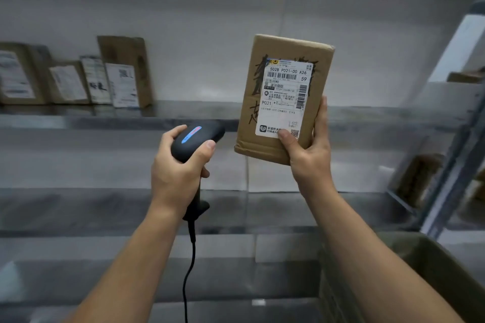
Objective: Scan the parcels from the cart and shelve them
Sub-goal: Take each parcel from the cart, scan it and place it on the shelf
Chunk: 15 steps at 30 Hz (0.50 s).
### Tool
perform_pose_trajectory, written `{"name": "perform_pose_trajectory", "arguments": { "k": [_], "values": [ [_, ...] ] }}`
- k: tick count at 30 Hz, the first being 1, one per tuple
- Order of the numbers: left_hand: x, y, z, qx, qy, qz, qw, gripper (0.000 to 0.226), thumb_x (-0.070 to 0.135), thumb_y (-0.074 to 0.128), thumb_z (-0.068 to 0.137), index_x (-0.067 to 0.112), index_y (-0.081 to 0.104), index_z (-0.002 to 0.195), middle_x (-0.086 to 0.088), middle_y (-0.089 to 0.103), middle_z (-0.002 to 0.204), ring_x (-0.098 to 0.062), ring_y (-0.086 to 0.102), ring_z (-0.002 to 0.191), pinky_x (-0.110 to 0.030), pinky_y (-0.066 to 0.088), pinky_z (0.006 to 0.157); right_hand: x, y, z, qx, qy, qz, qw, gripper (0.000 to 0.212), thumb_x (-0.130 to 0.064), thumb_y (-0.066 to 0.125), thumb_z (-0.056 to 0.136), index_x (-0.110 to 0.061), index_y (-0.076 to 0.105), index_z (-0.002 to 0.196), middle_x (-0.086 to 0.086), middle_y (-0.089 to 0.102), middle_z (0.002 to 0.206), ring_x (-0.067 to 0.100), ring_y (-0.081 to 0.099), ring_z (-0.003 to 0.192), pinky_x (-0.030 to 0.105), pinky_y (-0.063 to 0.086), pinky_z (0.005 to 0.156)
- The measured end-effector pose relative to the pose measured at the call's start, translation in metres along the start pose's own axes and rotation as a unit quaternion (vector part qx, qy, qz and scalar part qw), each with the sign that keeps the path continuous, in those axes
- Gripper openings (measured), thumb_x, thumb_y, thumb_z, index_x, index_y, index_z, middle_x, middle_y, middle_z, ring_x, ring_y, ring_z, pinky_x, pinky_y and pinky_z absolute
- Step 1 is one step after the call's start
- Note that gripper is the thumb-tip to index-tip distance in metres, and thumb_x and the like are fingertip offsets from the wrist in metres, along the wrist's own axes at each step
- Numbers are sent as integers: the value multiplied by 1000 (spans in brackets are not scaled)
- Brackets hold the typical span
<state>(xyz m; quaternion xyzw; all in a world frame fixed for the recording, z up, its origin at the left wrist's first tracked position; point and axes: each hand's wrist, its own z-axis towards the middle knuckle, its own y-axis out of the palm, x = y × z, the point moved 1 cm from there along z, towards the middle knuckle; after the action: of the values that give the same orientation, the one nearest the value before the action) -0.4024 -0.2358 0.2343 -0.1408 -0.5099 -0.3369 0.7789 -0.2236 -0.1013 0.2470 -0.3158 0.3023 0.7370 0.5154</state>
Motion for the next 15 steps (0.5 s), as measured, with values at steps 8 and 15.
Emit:
{"name": "perform_pose_trajectory", "arguments": {
  "k": [8, 15],
  "values": [
    [10, -67, 67, 39, 41, 22, 998, 65, 58, 74, 63, 32, 59, 121, -7, 72, 92, -21, 65, 56, -39, 55, 68, 4, 104, 50, -25, -51, 41, 998, 89, -13, 71, 92, -63, 18, 143, -16, 46, 151, 5, 51, 132, 41, 46, 111],
    [-2, -115, 121, 62, 60, 35, 996, 58, 56, 75, 64, 34, 60, 116, -11, 71, 98, -22, 65, 58, -39, 55, 64, 37, 171, 94, -39, -66, 15, 997, 91, -15, 73, 91, -55, 19, 152, -13, 42, 154, 7, 48, 136, 39, 43, 114]
  ]
}}
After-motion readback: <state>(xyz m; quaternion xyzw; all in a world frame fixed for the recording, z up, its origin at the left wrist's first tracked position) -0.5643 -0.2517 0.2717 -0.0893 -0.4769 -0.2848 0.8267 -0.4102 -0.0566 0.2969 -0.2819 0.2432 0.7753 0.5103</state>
